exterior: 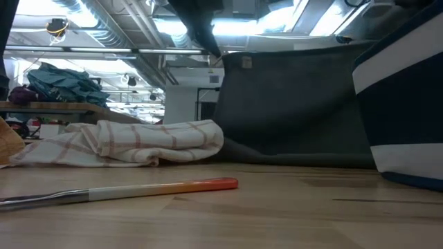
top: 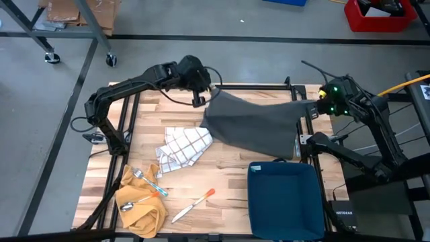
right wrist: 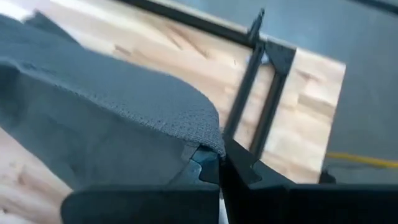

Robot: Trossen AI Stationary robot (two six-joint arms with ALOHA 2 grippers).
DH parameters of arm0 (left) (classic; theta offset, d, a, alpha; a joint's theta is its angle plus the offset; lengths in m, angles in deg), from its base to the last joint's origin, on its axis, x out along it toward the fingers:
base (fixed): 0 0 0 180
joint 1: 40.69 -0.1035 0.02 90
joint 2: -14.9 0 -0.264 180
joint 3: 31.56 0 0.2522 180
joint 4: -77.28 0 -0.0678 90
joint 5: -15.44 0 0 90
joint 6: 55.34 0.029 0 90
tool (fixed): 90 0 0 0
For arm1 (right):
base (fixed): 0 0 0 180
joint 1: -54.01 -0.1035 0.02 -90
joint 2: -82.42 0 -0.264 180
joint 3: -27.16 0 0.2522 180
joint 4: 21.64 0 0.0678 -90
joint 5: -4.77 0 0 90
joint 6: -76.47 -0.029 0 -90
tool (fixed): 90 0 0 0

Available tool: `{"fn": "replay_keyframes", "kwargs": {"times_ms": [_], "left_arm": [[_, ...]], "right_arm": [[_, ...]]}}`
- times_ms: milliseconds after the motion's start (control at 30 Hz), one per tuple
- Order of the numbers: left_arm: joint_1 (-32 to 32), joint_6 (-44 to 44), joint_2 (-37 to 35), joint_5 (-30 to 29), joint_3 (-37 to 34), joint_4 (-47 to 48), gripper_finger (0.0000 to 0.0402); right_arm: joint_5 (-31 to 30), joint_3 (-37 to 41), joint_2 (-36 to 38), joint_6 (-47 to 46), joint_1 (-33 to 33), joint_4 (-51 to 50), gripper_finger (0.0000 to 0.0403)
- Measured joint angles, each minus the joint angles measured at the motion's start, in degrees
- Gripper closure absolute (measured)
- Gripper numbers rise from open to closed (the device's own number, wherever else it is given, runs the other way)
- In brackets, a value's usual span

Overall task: Fold towel
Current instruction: Fold the grey towel

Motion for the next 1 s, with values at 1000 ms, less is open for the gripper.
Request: {"fn": "replay_keyframes", "kwargs": {"times_ms": [1000], "left_arm": [[-2.2,6.7,0.0,4.4,0.0,10.1,0.0401]], "right_arm": [[0.2,0.0,-10.1,19.6,0.0,-6.1,0.0402]]}}
